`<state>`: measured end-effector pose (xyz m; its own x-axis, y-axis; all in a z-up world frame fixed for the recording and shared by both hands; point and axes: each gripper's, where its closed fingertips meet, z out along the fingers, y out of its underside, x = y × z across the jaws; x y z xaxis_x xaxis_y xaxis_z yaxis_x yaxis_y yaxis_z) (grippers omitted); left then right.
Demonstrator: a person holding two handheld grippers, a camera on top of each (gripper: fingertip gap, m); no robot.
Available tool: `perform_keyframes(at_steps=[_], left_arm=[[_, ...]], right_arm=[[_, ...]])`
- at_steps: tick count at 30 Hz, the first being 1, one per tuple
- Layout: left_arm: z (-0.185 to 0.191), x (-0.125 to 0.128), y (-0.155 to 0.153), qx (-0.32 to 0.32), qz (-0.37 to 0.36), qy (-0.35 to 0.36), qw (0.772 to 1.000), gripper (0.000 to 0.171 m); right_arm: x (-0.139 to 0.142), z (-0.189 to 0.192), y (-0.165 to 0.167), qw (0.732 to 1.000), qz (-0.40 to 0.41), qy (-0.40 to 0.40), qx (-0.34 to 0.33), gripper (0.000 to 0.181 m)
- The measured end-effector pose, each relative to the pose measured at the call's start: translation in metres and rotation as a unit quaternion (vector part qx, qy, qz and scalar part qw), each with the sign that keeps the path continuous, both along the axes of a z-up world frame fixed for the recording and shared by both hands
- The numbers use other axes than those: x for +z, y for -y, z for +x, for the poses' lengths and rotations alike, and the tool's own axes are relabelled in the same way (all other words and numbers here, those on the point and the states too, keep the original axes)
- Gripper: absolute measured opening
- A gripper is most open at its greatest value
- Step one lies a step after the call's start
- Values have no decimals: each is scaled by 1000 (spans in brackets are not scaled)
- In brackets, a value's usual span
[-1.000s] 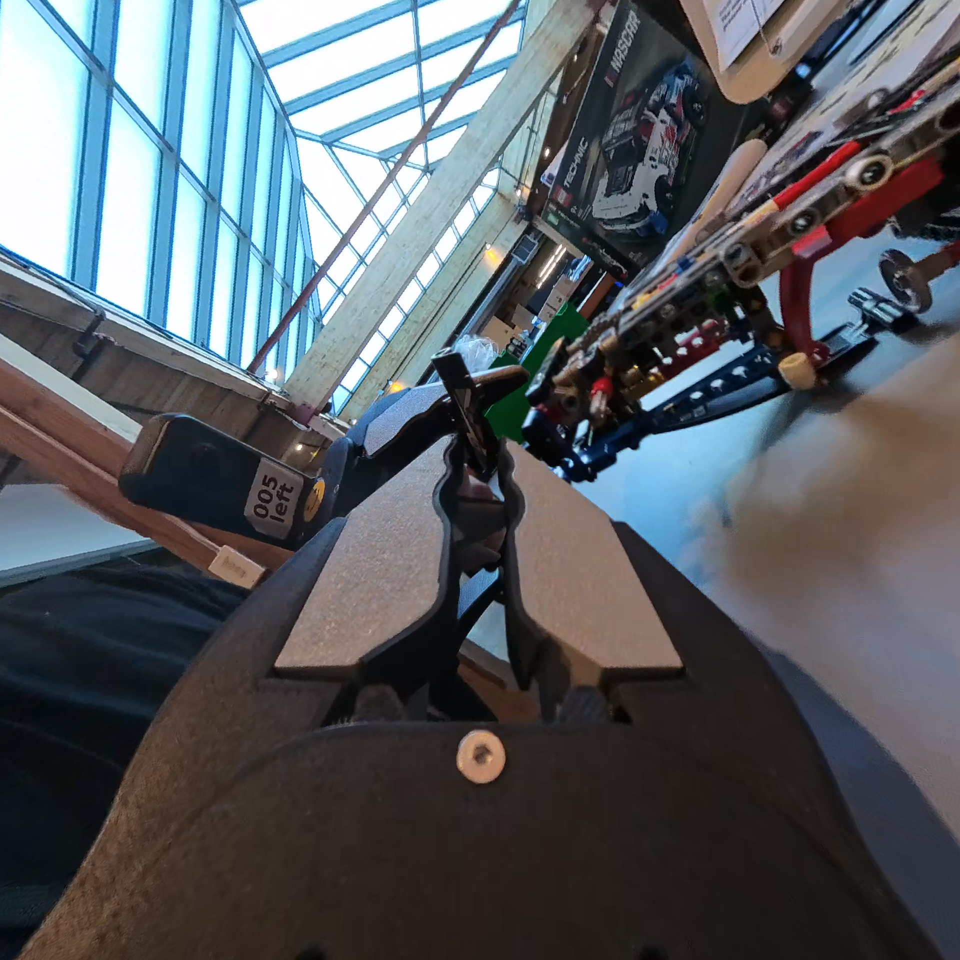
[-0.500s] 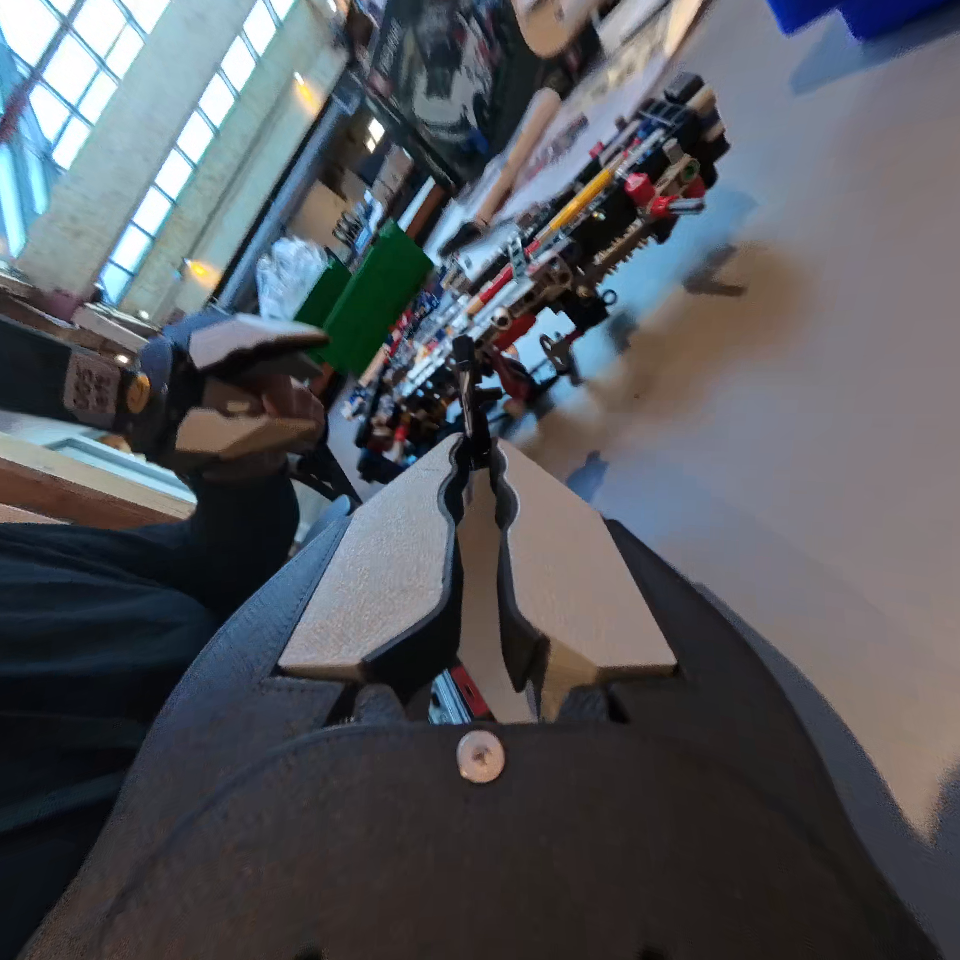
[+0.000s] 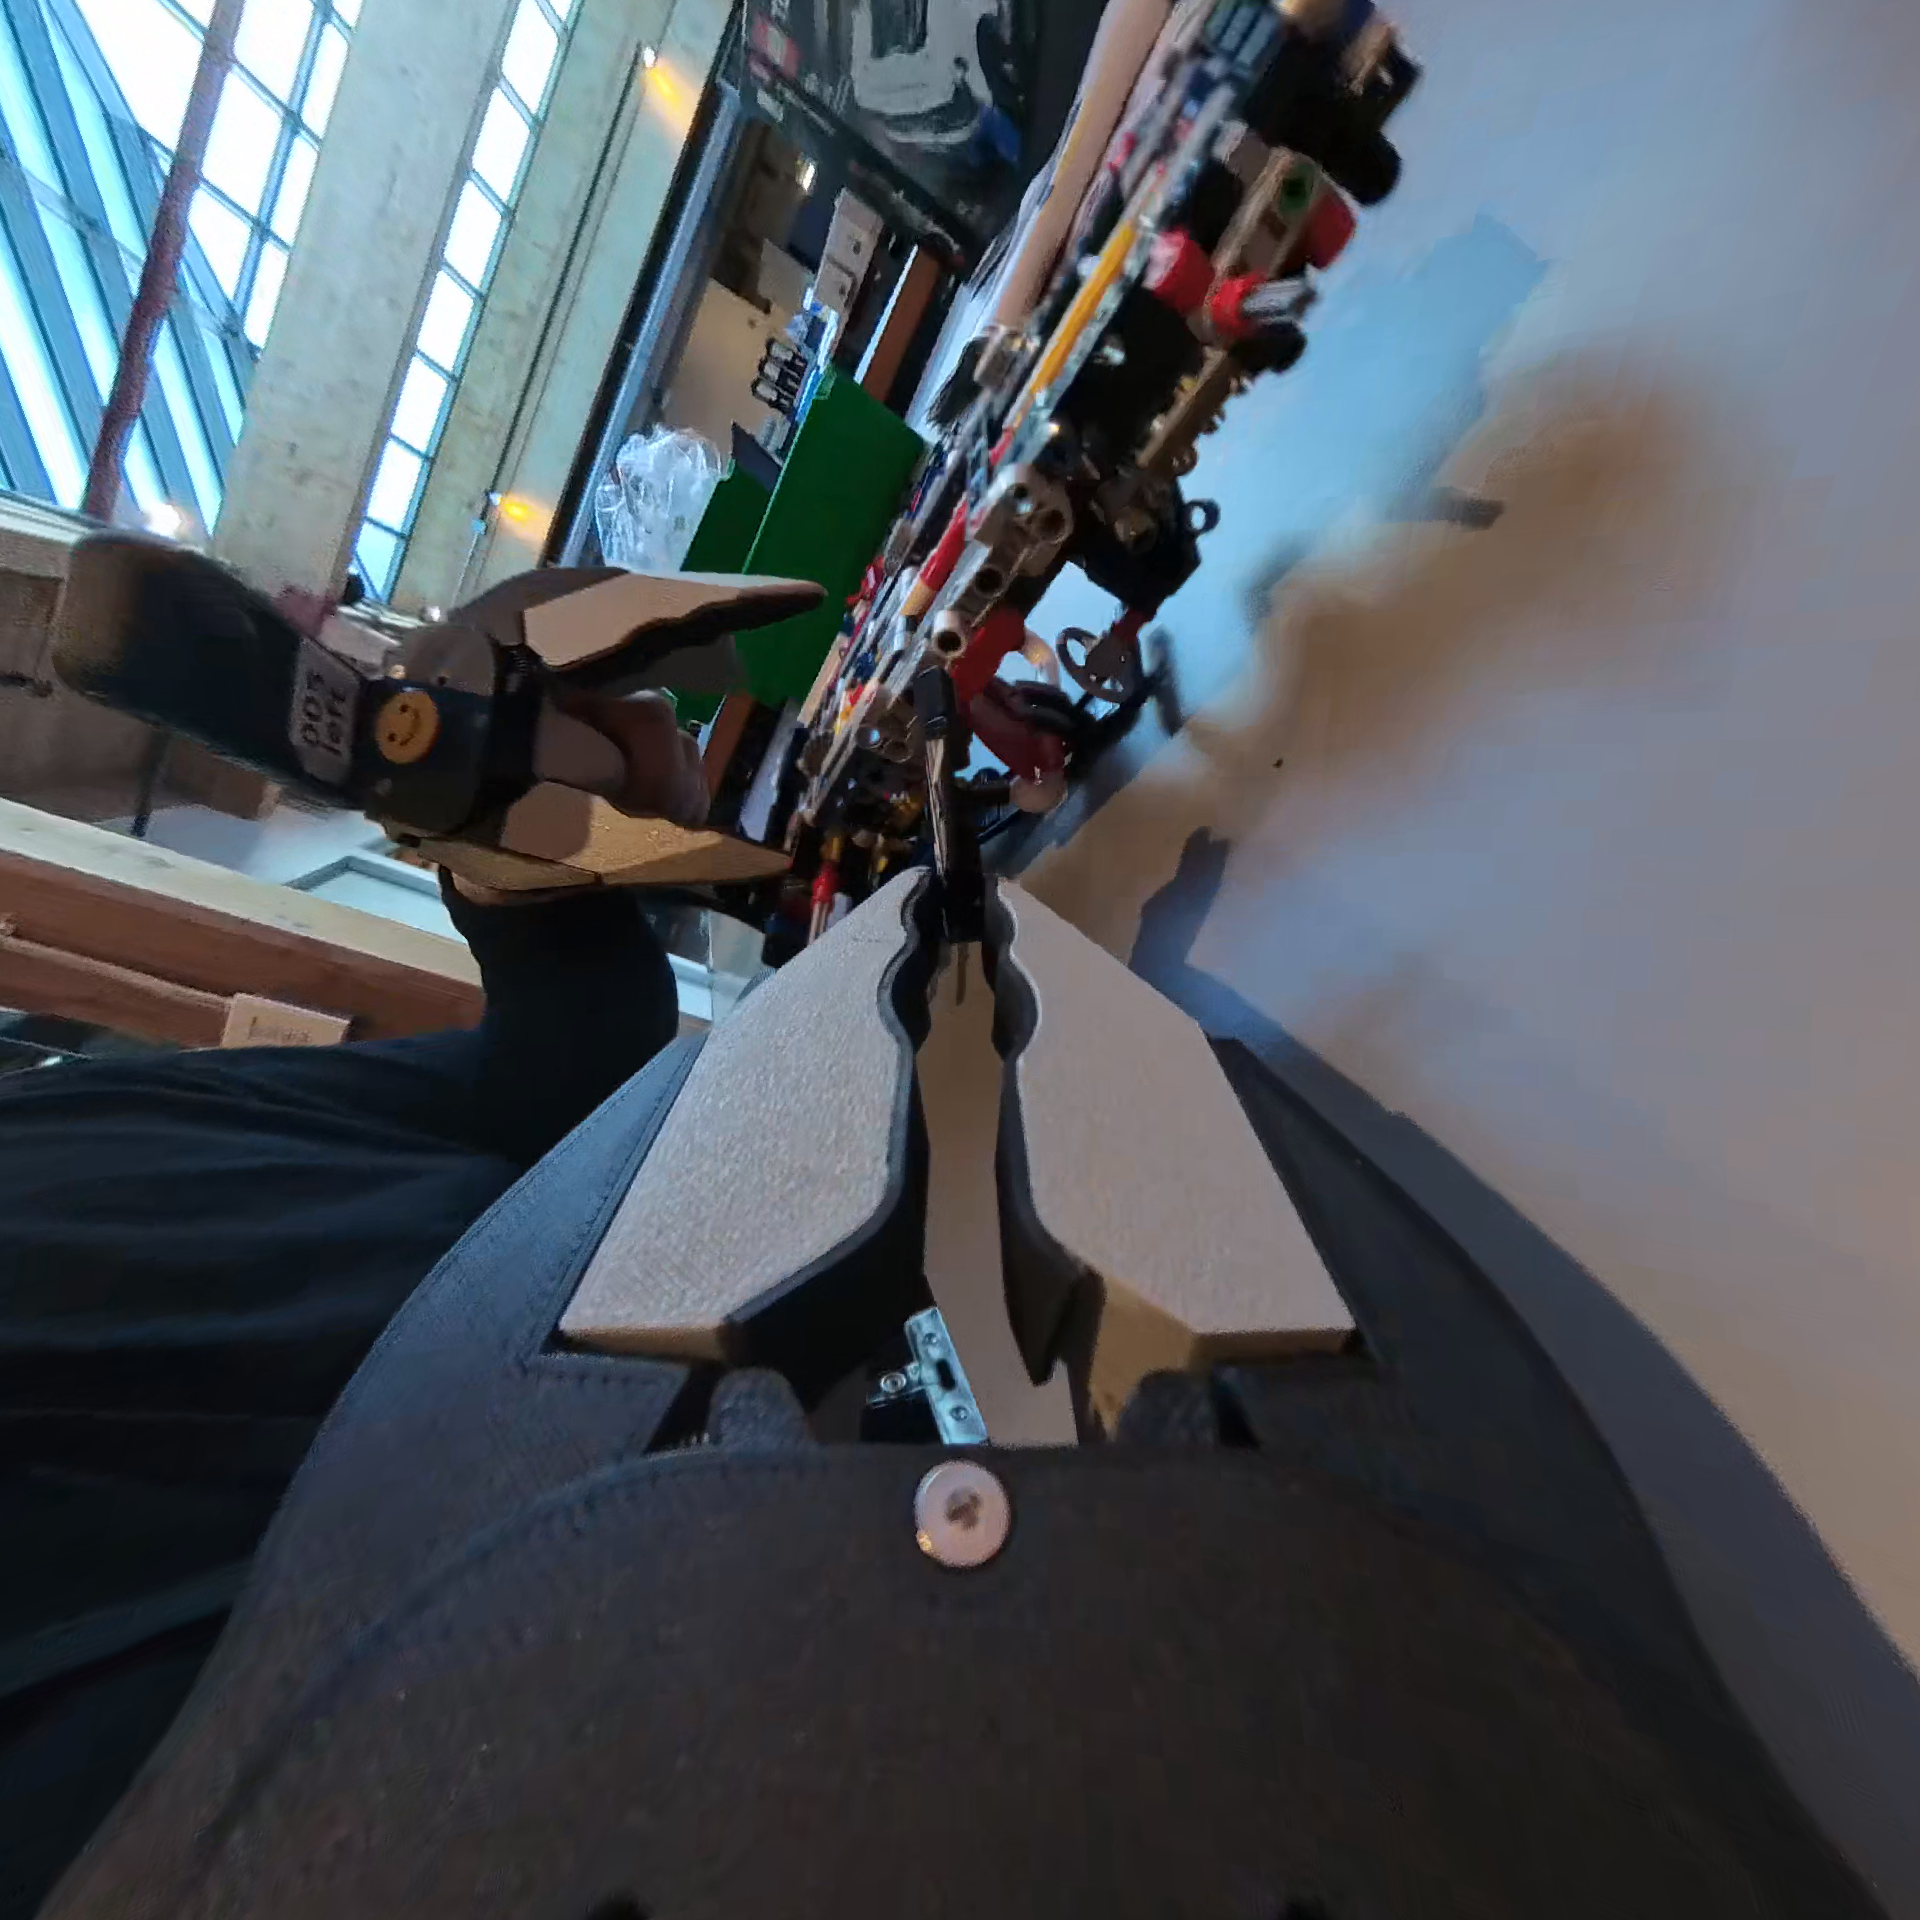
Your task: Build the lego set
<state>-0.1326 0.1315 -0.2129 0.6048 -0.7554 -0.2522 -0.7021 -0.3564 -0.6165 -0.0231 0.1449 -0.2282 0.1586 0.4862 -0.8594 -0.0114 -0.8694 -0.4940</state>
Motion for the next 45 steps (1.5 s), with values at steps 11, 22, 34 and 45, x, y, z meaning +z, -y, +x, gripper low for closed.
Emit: perform_keyframes(at_steps=[11,22,34,45], left_arm=[[-29,-19,2,8,-65,42,997,84],[-43,-4,5,20,21,28,999,79],[47,24,109,-71,39,215,973,45],[66,18,153,-42,9,326,944,18]], right_arm=[[23,-15,14,996,23,-79,-25,3],[50,-26,51,978,20,-202,-44,3],[80,-67,115,964,103,-243,-8,2],[63,-69,161,961,134,-235,56,3]])
